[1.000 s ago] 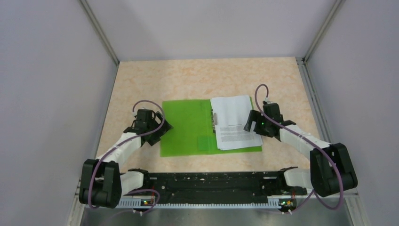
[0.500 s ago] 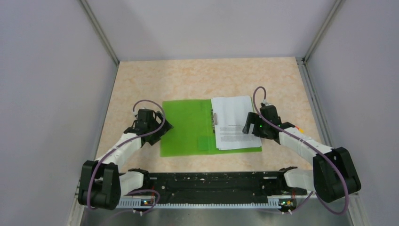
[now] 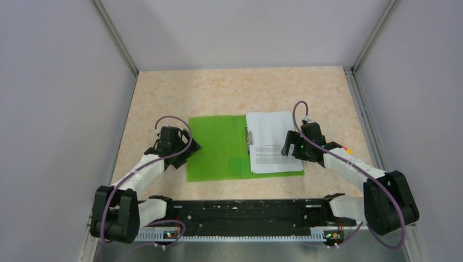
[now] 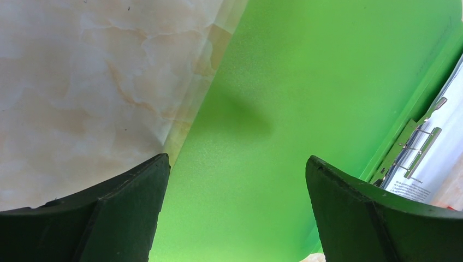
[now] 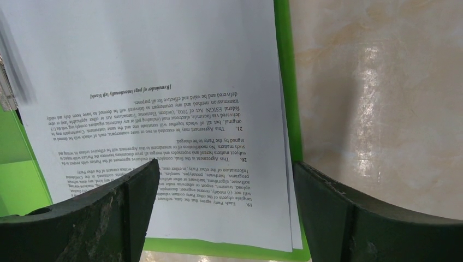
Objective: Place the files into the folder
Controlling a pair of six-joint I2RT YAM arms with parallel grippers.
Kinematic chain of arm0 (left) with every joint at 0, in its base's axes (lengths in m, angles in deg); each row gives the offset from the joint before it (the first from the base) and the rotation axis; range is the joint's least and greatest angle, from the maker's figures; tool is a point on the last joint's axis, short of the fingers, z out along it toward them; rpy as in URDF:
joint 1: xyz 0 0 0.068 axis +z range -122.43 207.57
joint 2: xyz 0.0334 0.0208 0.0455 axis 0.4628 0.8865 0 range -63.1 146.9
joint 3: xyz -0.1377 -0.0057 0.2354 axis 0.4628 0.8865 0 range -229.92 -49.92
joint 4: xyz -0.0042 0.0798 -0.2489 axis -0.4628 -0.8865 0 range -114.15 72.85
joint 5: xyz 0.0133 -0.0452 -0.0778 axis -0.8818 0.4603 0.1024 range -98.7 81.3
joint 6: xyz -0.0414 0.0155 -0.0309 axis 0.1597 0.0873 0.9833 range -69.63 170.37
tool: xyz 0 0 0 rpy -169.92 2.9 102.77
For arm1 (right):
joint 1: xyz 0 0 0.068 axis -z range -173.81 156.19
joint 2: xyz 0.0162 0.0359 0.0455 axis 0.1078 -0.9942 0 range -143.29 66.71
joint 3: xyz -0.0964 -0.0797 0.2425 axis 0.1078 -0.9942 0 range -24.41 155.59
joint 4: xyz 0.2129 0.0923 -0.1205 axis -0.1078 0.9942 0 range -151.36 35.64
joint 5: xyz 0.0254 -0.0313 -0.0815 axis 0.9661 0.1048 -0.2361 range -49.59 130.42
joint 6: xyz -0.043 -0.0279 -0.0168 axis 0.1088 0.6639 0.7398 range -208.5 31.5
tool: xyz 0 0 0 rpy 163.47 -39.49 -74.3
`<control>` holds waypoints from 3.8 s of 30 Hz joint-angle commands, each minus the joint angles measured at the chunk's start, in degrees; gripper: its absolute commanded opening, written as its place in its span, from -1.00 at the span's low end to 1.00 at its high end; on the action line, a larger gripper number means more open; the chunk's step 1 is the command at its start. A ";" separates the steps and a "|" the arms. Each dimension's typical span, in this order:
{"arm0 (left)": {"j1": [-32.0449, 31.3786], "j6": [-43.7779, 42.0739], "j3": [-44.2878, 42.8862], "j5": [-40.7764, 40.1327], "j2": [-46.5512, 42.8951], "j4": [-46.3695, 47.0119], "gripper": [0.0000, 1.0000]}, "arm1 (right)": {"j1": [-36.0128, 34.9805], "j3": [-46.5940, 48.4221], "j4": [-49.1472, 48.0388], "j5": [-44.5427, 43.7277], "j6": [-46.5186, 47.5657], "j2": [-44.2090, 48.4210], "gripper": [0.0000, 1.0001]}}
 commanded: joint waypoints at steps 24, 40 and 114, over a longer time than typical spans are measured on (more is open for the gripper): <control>-2.60 1.31 -1.31 -1.57 0.49 1.18 0.97 | -1.68 -0.77 -1.77 1.49 -1.97 -0.16 0.81; -2.69 -5.62 -7.74 -10.15 -2.32 -6.57 0.97 | -1.20 4.38 4.05 -8.08 0.91 0.41 0.83; -16.70 18.23 0.98 -19.31 10.87 -1.98 -1.00 | -26.46 36.08 7.70 -12.29 1.24 -32.68 -0.81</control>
